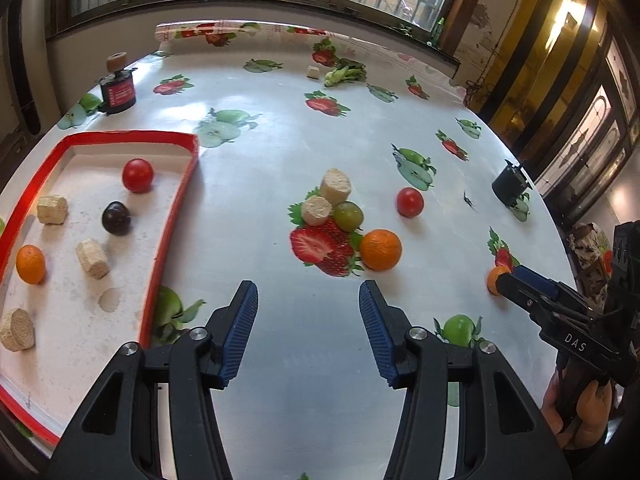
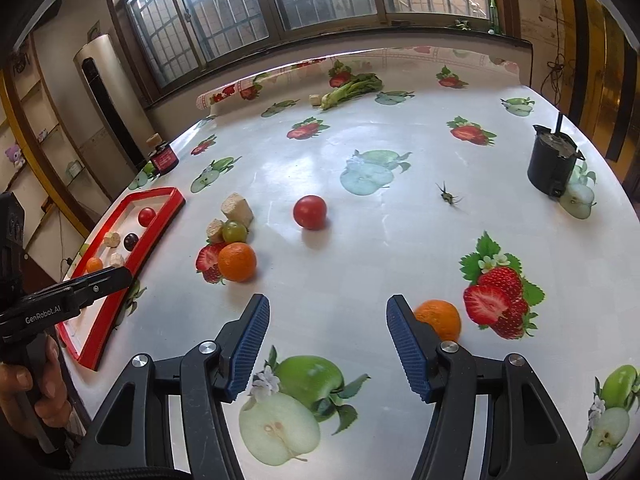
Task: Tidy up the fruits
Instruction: 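Move both grippers back toward the oranges beside the fruit pile, then grasp an orange with the left gripper while the right grasps another orange, then carry both oranges in the grippers over the red tray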
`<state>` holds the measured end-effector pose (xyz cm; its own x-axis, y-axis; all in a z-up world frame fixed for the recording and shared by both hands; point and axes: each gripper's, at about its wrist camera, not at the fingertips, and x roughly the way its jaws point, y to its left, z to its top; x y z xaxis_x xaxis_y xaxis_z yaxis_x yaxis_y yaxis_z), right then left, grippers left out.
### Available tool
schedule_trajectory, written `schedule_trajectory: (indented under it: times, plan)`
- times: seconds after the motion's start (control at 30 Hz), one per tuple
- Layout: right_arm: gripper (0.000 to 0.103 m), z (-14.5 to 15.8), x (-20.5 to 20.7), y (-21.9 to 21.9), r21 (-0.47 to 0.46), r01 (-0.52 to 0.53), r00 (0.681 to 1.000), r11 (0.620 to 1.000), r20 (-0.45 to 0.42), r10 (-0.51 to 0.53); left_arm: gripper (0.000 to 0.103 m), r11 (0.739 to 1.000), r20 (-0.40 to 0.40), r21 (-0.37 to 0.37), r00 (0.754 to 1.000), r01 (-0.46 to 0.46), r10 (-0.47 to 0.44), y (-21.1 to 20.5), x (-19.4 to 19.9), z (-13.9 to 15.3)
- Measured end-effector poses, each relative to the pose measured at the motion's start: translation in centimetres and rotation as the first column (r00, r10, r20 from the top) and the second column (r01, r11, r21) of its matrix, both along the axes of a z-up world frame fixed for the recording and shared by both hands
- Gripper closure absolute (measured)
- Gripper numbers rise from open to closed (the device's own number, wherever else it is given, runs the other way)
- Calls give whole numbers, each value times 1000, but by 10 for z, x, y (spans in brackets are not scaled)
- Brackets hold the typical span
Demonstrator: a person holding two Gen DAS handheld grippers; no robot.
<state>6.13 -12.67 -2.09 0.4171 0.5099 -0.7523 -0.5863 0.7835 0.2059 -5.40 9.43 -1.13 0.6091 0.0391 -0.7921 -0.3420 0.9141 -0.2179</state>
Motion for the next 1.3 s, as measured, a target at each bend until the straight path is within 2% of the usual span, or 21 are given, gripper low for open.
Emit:
schedule_trajectory:
  times: [0.3,0.63,0.67,0.7,0.73,0.77,0.8,1.07,1.3]
  plan:
    - [40,-13,16,-31,-35,79,997,996,-1,-79,52,994,-32,-48,994,100,-101,-30,45,-16]
    - [41,-37,32,-28,-73,76,996,994,-37,-79,52,991,-77,-66,990,113,-118,-38,84,-41]
    - [43,-39,32,-27,-81,74,996,994,-35,-77,56,991,-75,-69,990,116,-121,-38,86,-43]
    - [46,-39,32,-26,-93,76,997,993,-19,-79,60,992,-60,-58,991,116,-119,-38,85,-43]
    - [53,-39,32,-26,-103,80,997,991,-11,-82,70,991,-61,-57,991,119,-123,-37,86,-44]
    - [64,-39,32,-26,-102,81,997,992,-10,-82,70,990,-56,-68,990,123,-127,-35,86,-44]
    - [68,-39,32,-27,-93,78,997,993,-16,-79,70,989,-56,-79,990,126,-130,-34,85,-44]
    - [68,-28,21,-14,-79,33,999,996,-2,-33,70,987,-24,-96,991,129,-132,-29,57,-36]
    - [68,-16,-1,15,-54,-51,999,997,16,52,70,996,0,-68,998,58,-58,-8,18,-24]
